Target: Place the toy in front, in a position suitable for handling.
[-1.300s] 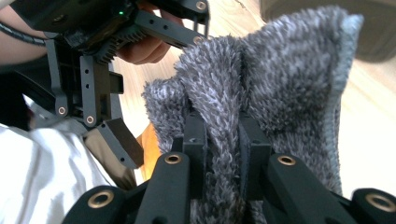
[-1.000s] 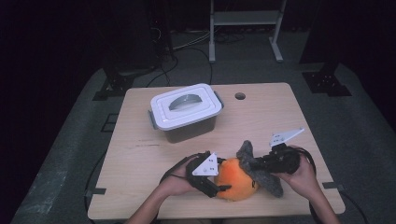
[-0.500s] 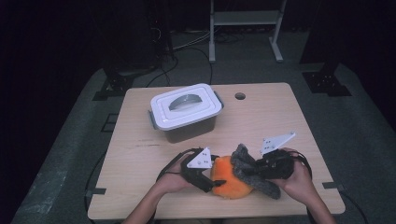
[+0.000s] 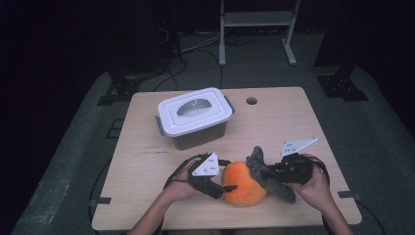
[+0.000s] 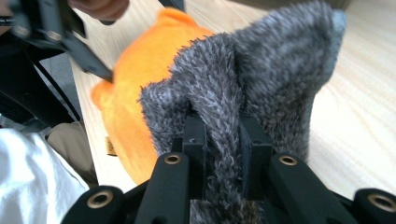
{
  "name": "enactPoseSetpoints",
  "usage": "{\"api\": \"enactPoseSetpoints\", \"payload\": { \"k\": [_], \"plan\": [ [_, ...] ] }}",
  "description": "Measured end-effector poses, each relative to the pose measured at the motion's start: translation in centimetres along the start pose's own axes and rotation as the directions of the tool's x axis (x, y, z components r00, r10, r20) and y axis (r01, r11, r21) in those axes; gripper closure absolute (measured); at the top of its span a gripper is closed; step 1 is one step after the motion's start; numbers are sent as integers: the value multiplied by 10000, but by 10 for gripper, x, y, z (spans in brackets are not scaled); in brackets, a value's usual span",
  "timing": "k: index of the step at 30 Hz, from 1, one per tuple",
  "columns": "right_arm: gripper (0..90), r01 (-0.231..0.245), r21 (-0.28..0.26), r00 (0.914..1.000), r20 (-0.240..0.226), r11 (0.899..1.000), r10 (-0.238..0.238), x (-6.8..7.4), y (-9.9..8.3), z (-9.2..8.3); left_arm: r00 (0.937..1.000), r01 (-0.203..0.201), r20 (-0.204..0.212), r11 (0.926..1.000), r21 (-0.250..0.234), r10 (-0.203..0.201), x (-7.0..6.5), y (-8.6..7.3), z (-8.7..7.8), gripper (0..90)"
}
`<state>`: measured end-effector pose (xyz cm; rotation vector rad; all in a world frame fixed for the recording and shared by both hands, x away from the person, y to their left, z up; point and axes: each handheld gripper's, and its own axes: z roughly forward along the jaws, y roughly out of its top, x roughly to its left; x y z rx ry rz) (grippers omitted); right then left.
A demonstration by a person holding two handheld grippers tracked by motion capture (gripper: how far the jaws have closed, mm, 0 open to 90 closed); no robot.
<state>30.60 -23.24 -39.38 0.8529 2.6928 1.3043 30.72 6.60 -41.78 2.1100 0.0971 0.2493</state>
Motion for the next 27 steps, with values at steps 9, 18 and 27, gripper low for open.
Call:
{"api": "enactPoseSetpoints", "payload": {
  "k": [9, 18, 27],
  "plan": [
    [753, 1313, -40, 9909, -305, 9913, -1313, 39, 22, 0, 9976, 567, -408, 9982, 182, -559, 6, -3, -1, 242],
    [752, 838, -2, 9965, -65, 9965, -838, 22, 12, 10, 9999, -124, 42, 9992, -373, 126, -1, 7, -5, 236],
    [753, 462, 294, 9961, 734, 9985, -483, 7, 3, 4, 9988, 420, -262, 9991, 33, -419, 2, 0, 1, 305]
  ]
}}
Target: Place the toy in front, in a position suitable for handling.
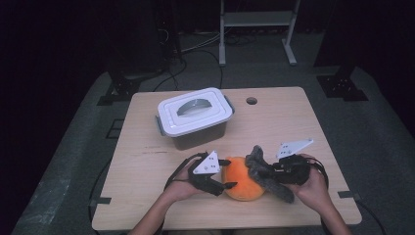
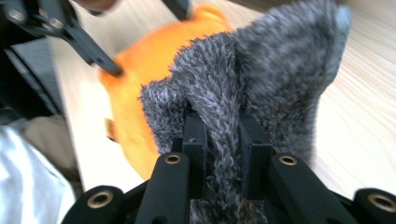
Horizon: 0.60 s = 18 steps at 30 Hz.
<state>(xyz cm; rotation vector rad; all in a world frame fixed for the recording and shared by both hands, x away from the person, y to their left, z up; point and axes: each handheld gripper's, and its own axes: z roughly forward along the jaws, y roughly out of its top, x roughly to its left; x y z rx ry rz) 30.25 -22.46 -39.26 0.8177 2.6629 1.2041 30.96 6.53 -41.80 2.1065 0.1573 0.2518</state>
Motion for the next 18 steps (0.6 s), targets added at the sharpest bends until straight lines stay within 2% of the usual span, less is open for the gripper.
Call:
{"api": "enactPoseSetpoints", "payload": {
  "k": [2, 4, 6, 8, 10, 13, 15, 18],
  "plan": [
    [753, 33, -60, 9999, 102, 10000, -32, 2, 1, -4, 9999, 92, -81, 10000, -8, -92, 1, 1, 1, 308],
    [754, 176, -319, 9998, -54, 9993, -178, 9, 7, -8, 9990, 375, -227, 9993, -81, -377, 2, 2, 3, 309],
    [753, 622, -440, 9978, -191, 9971, -631, 21, 17, -7, 9975, 630, -301, 9979, -149, -634, 3, 3, 4, 307],
    [753, 989, -250, 9948, -210, 9948, -994, 30, 22, -1, 9975, 633, -313, 9979, -137, -637, 3, 3, 4, 297],
    [753, 1087, 100, 9940, -136, 9940, -1086, 31, 21, 8, 9983, 545, -196, 9983, -200, -549, 2, 4, 2, 277],
    [754, 807, -50, 9962, -325, 9967, -808, 22, 14, 10, 9989, 334, 333, 9986, -401, -321, 1, 6, -2, 236],
    [754, 587, -136, 9982, -144, 9982, -589, 16, 10, 5, 9983, 177, 556, 9991, -397, -155, -1, 8, -3, 237],
    [754, 234, -274, 9997, 19, 9994, -233, 7, 4, -2, 9983, -40, 587, 9998, -175, 50, -5, 8, 1, 250]
  ]
}}
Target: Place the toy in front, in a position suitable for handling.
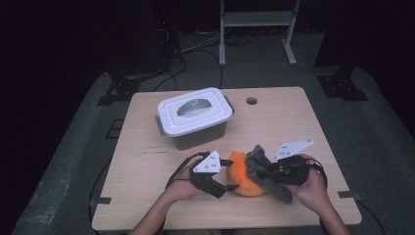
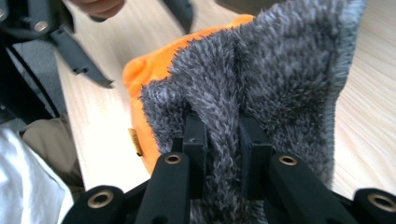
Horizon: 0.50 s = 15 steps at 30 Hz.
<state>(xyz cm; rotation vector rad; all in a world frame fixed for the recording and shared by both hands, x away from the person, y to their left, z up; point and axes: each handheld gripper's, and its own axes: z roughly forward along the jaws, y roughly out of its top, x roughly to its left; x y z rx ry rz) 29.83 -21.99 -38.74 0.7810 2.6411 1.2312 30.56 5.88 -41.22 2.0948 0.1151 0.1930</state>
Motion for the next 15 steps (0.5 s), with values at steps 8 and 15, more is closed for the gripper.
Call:
{"api": "enactPoseSetpoints", "payload": {
  "k": [8, 15],
  "plan": [
    [754, 415, -282, 9991, -117, 9987, -419, 15, 14, -8, 9976, 65, -697, 9998, 184, -52, -2, 0, 10, 307],
    [754, 653, 231, 9972, -378, 9976, -644, 18, 11, 6, 9972, 130, -743, 9998, 182, -116, -2, 0, 8, 311]
  ]
}}
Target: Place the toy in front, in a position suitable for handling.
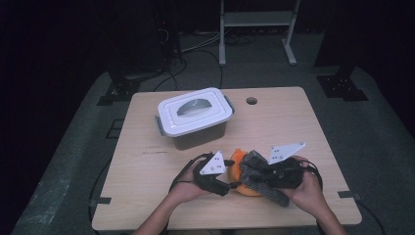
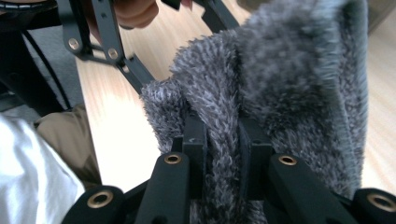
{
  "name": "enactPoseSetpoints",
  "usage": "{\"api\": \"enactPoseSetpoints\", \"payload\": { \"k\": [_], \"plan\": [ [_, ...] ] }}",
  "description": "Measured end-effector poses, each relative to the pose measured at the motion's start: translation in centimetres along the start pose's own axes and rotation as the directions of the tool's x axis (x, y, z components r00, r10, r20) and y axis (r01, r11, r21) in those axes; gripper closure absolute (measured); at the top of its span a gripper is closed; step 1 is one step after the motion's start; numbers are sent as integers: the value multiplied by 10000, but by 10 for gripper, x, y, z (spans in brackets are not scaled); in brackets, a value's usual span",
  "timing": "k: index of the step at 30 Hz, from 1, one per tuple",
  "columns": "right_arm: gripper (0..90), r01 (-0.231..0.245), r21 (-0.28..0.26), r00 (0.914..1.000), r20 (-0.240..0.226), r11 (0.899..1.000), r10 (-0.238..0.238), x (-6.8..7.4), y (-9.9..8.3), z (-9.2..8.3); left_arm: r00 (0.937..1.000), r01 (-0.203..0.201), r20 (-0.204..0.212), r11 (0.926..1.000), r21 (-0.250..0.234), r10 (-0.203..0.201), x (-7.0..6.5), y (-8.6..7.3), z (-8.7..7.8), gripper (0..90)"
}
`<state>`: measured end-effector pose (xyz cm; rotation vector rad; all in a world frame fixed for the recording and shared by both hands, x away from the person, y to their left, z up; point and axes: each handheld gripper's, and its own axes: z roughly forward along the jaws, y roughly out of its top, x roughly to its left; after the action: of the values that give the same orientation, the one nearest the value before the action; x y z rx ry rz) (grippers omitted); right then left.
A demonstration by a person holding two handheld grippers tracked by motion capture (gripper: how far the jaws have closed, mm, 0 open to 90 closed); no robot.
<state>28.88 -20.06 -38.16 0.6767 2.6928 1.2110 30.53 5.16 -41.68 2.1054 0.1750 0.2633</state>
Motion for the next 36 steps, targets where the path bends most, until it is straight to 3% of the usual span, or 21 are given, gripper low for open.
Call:
{"api": "enactPoseSetpoints", "payload": {
  "k": [7, 14, 17, 19, 23, 26, 29, 33, 36],
  "plan": [
    [753, -363, 200, 9993, -117, 9991, 366, -7, -13, -11, 9998, -177, 58, 9996, 213, 176, -5, 0, 6, 319],
    [753, -270, 300, 9988, -390, 9992, 282, -5, -11, -7, 9997, -222, 94, 9978, -631, 228, -7, 10, -2, 291],
    [753, -178, 415, 9990, -411, 9990, 195, -3, -10, -8, 9990, -431, 145, 9989, -182, 434, -8, 7, 3, 302],
    [755, -119, 279, 9998, -144, 9995, 123, 0, -8, -11, 9988, -445, 190, 9990, -18, 445, -10, 4, 7, 300],
    [756, 174, -235, 9998, 72, 9996, -173, 11, 5, -15, 9986, -422, 313, 9991, -102, 425, -11, 5, 6, 308],
    [755, 345, 84, 9994, 81, 9994, -346, 13, 7, -7, 9990, -359, 257, 9994, 4, 359, -10, 4, 6, 307],
    [753, 159, 254, 9996, -232, 9996, -153, 9, 1, -3, 9994, -290, 188, 9995, 142, 287, -8, 3, 6, 307],
    [752, -213, 704, 9993, -293, 9973, 234, 2, -12, -9, 9995, -300, 145, 9994, 196, 297, -7, 2, 5, 305],
    [753, -551, 526, 9976, -390, 9971, 572, -5, -18, -13, 9992, -367, 157, 9988, 327, 362, -8, 3, 6, 286]
  ]
}}
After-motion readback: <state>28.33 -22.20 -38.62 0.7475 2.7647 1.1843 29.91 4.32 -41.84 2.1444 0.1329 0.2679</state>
